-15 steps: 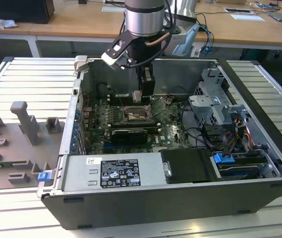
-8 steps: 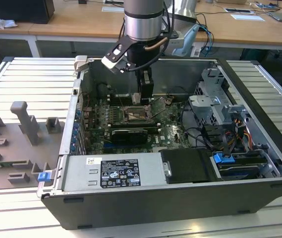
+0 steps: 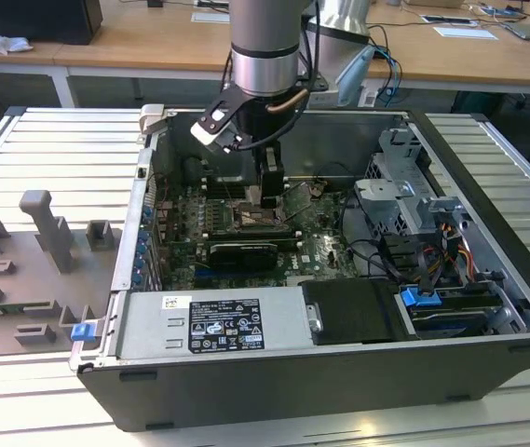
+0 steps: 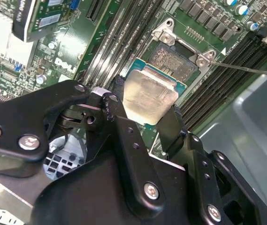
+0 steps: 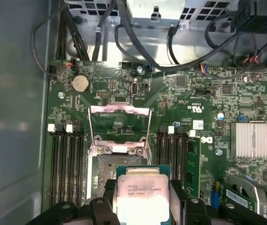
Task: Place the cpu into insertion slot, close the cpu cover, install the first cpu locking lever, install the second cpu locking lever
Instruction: 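Place the cpu into insertion slot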
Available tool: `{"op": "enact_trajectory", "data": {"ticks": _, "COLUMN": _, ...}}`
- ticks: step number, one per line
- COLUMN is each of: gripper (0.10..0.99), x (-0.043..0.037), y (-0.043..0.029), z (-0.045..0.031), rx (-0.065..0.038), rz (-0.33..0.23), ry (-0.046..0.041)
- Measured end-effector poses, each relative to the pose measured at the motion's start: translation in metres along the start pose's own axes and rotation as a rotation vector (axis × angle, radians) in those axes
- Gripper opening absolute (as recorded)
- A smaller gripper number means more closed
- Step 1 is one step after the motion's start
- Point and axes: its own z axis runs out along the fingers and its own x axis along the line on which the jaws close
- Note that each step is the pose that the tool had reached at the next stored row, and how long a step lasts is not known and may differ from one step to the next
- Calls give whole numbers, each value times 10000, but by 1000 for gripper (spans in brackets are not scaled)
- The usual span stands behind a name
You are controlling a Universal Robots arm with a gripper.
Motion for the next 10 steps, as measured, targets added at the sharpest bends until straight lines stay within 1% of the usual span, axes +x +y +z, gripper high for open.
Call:
{"op": "enact_trajectory", "data": {"ticks": 4, "gripper": 533, "x": 15, "y": -13, "z": 85, "rx": 0, "rz": -3, "ry": -32}}
{"op": "enact_trajectory", "data": {"ticks": 10, "gripper": 533, "x": 27, "y": -25, "z": 150, "rx": 0, "rz": -5, "ry": -42}}
